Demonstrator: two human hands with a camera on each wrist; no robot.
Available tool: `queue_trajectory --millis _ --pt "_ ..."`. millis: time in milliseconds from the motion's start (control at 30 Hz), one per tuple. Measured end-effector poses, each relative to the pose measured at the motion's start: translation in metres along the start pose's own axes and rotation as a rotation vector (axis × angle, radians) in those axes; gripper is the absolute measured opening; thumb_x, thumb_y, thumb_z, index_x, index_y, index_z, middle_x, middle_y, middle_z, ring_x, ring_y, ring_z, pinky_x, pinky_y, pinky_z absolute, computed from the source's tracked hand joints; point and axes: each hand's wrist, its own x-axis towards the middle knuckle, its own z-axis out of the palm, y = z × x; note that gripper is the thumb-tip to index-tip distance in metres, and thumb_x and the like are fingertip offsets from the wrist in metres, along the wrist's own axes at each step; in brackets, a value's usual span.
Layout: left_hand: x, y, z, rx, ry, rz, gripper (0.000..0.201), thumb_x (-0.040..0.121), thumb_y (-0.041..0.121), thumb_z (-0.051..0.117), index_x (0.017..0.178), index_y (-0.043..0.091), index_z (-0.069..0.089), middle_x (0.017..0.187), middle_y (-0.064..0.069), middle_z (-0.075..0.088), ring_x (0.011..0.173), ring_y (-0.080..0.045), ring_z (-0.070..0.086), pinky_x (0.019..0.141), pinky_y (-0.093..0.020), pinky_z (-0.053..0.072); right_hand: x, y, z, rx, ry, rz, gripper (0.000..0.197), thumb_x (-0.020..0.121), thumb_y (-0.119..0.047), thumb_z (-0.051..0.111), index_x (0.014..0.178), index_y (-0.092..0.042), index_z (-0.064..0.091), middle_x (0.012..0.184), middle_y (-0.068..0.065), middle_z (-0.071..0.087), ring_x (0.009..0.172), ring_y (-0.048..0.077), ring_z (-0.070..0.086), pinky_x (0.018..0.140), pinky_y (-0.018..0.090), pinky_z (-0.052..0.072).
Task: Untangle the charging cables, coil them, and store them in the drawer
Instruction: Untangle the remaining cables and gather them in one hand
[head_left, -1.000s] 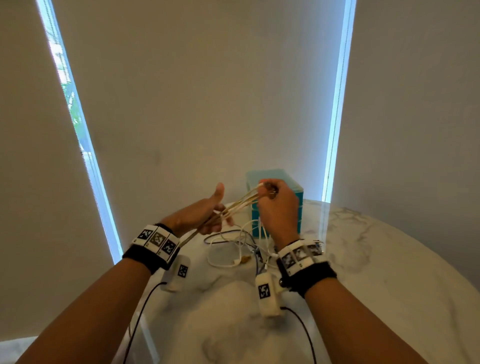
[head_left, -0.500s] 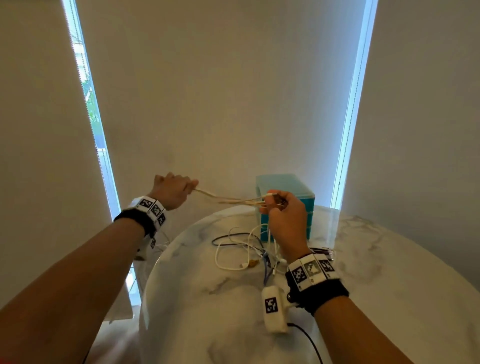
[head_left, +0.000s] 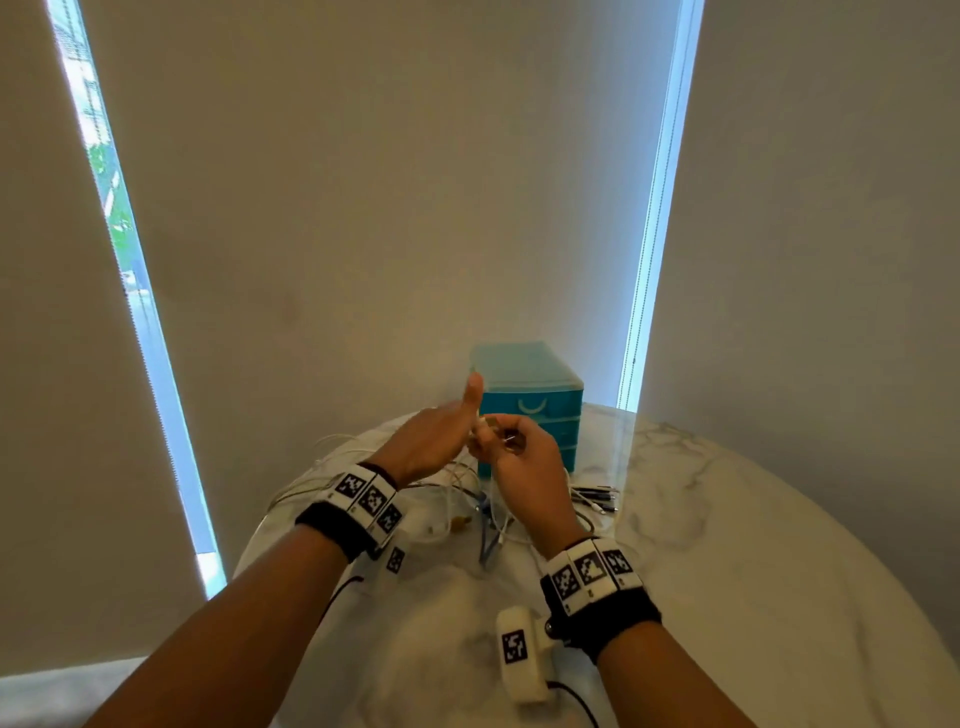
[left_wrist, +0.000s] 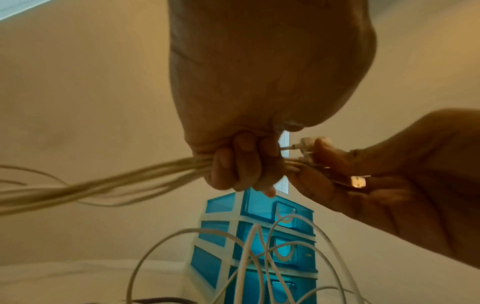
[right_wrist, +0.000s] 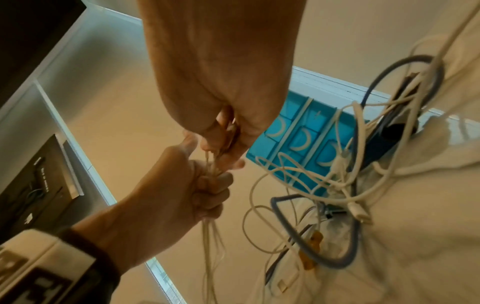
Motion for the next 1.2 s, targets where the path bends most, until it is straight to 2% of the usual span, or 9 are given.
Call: queue_trajectory --millis 100,200,300,400,533,633,733,900,1200 --pt "0.000 -0.004 -0.019 0.072 0.200 -0.031 0.095 0.095 0.088 -0.002 0.125 0.031 0.069 0.115 -0.006 0.077 0.098 -0.016 0.064 0.101 -0.043 0.050 0.001 0.004 -0.006 0.040 -0.125 0.043 0.046 0.102 -0.036 0.073 0.142 -0.028 0.051 0.135 -0.012 0.060 0.107 0.008 0.073 0.088 0.025 0.063" --pt "0.000 -0.005 -0.038 -0.154 0.318 -0.069 0.100 0.096 0.088 0.003 0.085 0.016 0.071 0.070 0.005 0.055 0.073 -0.016 0.047 0.084 -0.043 0.039 0.003 0.007 0.000 -0.331 -0.362 0.050 0.037 0.098 -0.039 0.078 0.131 -0.031 0.065 0.148 -0.008 0.051 0.133 0.010 0.057 0.102 0.018 0.045" --pt "0.000 -0.008 -0.038 -0.389 0.330 -0.098 0.102 0.080 0.105 0.009 0.076 0.019 0.066 0.064 0.004 0.041 0.063 -0.017 0.034 0.066 -0.038 0.030 0.006 0.010 0.006 -0.711 -0.535 0.027 0.026 0.104 -0.035 0.068 0.123 -0.019 0.078 0.148 0.001 0.060 0.134 0.017 0.056 0.118 0.028 0.039" --pt "-0.003 -0.012 -0.024 -0.481 0.293 -0.113 0.092 0.078 0.106 0.025 0.081 0.021 0.061 0.065 0.007 0.040 0.060 -0.014 0.031 0.062 -0.035 0.031 0.020 0.013 -0.015 -0.631 -0.199 0.039 0.025 0.109 -0.019 0.059 0.107 -0.007 0.080 0.119 0.009 0.075 0.105 0.020 0.068 0.103 0.036 0.055" --pt "0.000 -0.019 -0.001 -0.421 0.288 -0.096 0.052 0.089 0.077 0.066 0.074 0.027 0.069 0.064 0.018 0.053 0.062 -0.007 0.048 0.073 -0.033 0.041 0.016 0.039 -0.075 -0.115 0.352 0.105 0.018 0.104 -0.019 0.069 0.117 -0.018 0.081 0.119 -0.002 0.076 0.106 0.019 0.074 0.095 0.041 0.064" --pt "0.009 -0.030 0.017 -0.419 0.310 -0.065 0.020 0.088 0.061 0.080 0.084 0.041 0.081 0.094 0.018 0.079 0.098 -0.002 0.071 0.095 -0.037 0.053 -0.002 0.056 -0.103 0.226 0.492 0.202 0.023 0.098 -0.004 0.075 0.117 -0.015 0.082 0.115 0.003 0.079 0.097 0.021 0.077 0.076 0.024 0.064" --pt "0.012 -0.030 0.030 -0.522 0.351 -0.116 0.018 0.092 0.056 0.078 0.100 0.040 0.079 0.097 0.024 0.075 0.094 0.006 0.063 0.092 -0.039 0.051 -0.003 0.064 -0.116 0.463 0.523 0.300 0.029 0.094 0.003 0.076 0.121 -0.007 0.078 0.107 0.010 0.082 0.088 0.016 0.078 0.068 0.016 0.061" --pt "0.017 -0.026 0.044 -0.520 0.389 -0.121 0.038 0.095 0.058 0.073 0.097 0.022 0.084 0.049 0.022 0.057 0.057 -0.001 0.049 0.062 -0.032 0.038 0.000 0.058 -0.111 0.639 0.410 0.327 0.024 0.094 0.008 0.071 0.114 -0.005 0.077 0.105 0.010 0.082 0.090 0.016 0.078 0.081 0.024 0.062" --pt "0.010 -0.031 0.059 -0.503 0.308 -0.037 0.036 0.094 0.055 0.077 0.104 0.022 0.085 0.086 0.018 0.081 0.082 0.008 0.071 0.078 -0.028 0.053 -0.004 0.065 -0.099 0.466 0.092 0.356 0.027 0.094 0.005 0.070 0.118 -0.003 0.079 0.114 0.020 0.080 0.078 0.012 0.073 0.077 0.027 0.060"
